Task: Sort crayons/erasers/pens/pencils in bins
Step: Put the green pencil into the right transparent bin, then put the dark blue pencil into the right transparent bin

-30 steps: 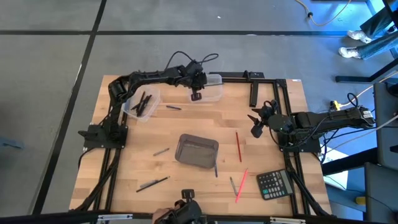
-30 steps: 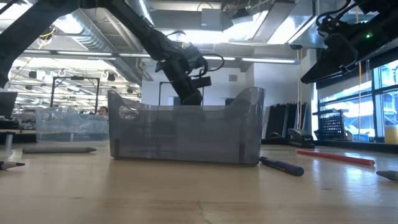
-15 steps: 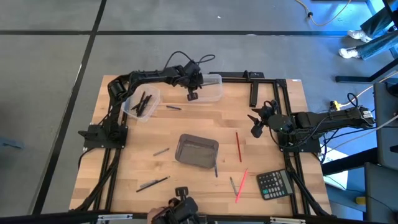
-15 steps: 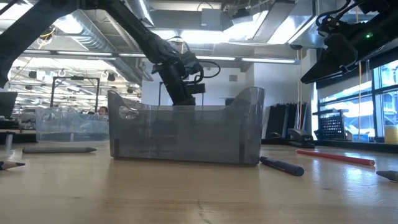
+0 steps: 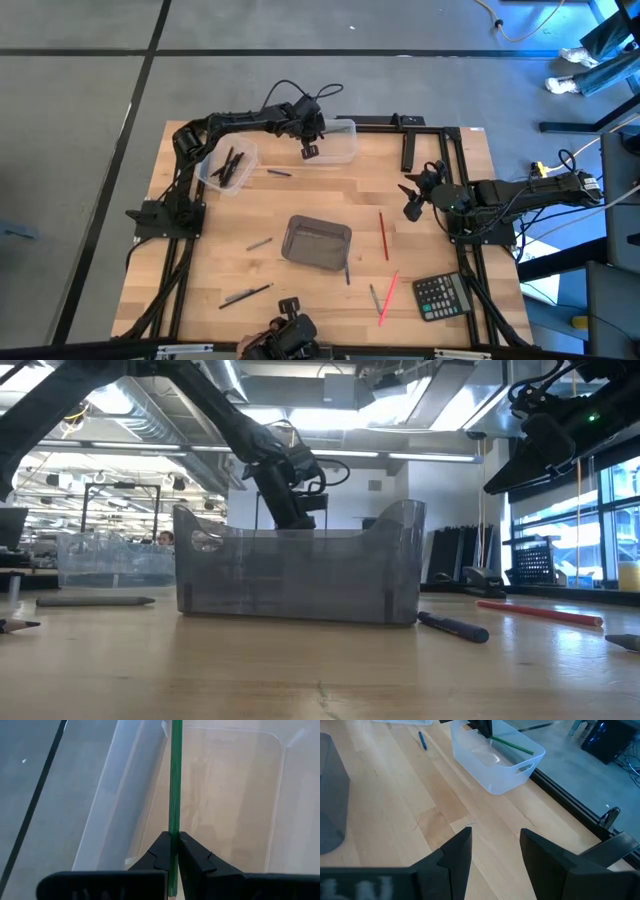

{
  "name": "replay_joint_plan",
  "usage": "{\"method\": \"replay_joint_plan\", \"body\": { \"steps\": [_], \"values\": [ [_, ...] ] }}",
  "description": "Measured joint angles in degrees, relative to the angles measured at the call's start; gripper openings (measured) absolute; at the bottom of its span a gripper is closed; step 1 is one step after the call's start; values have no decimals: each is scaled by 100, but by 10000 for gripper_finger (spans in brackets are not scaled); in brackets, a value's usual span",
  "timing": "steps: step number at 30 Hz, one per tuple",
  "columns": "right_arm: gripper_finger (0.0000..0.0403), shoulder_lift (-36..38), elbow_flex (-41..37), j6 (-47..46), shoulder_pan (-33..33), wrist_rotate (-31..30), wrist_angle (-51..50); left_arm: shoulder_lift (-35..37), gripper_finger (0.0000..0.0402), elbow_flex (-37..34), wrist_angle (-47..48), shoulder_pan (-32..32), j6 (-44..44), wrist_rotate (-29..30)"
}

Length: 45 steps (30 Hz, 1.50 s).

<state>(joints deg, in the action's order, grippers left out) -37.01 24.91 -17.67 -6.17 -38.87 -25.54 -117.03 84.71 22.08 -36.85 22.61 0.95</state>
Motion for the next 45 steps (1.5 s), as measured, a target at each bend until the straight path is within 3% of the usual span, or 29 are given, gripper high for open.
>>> {"method": "replay_joint_plan", "body": {
  "steps": [16,26,30,34,37,40,45],
  "values": [
    [171,0,0,2,0,9,-2,0,74,2,-31,99,-174,72],
    [171,2,0,11,1,4,-2,0,77,745,17,848,-424,338],
    [171,2,0,13,2,4,-2,15,78,1262,-26,1306,-486,-367],
    [171,3,15,16,1,0,-12,20,75,1332,-702,1820,-1269,-1180],
    [171,4,88,-7,0,0,4,20,77,1303,-729,2221,-1791,-829],
    [171,4,128,-135,0,59,4,25,77,1300,-118,2606,-1926,-201],
    [171,4,129,-172,-4,299,-117,540,73,1384,2212,3253,-2498,1385]
  ]
}}
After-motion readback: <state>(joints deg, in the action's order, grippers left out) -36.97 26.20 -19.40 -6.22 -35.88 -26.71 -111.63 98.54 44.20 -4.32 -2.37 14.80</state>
